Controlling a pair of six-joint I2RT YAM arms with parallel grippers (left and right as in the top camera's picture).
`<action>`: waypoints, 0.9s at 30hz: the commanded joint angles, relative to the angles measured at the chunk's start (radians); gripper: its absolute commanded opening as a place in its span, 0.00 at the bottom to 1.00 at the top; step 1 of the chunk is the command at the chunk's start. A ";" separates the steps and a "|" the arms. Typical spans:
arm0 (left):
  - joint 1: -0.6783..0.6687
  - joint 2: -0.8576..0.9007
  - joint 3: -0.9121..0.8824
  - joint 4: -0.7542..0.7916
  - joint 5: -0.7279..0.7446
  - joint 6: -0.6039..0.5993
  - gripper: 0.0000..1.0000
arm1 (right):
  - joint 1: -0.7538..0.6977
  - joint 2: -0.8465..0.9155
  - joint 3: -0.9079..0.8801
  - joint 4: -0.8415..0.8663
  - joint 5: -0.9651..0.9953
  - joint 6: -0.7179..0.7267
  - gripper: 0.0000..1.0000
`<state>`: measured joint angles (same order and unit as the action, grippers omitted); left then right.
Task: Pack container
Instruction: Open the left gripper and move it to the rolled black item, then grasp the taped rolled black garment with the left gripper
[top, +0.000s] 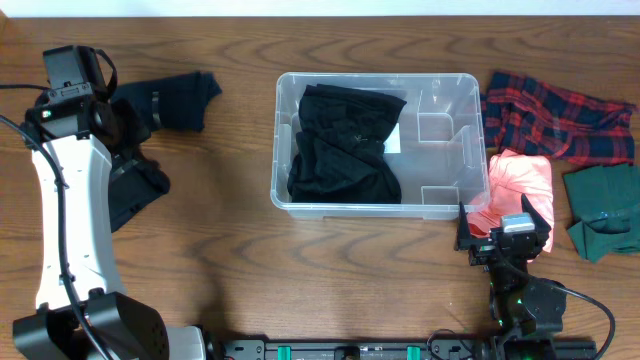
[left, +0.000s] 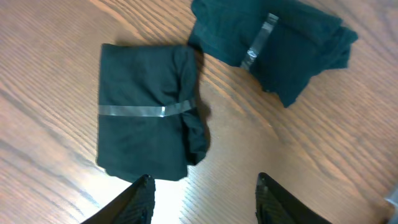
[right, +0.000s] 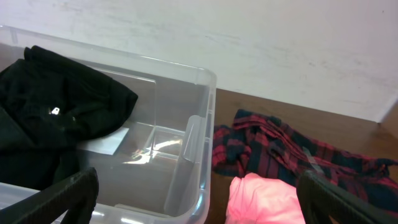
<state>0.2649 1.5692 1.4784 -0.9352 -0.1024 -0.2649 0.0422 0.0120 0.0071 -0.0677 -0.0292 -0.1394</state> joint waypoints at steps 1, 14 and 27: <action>0.005 0.024 -0.021 0.001 -0.057 -0.002 0.56 | -0.009 -0.004 -0.002 -0.004 -0.001 -0.008 0.99; 0.024 0.214 -0.022 0.030 -0.093 -0.056 0.59 | -0.009 -0.004 -0.002 -0.004 -0.001 -0.008 0.99; 0.081 0.312 -0.043 0.055 -0.092 -0.141 0.93 | -0.009 -0.004 -0.002 -0.004 0.000 -0.008 0.99</action>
<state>0.3416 1.8610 1.4548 -0.8848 -0.1802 -0.3649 0.0422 0.0120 0.0071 -0.0677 -0.0292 -0.1394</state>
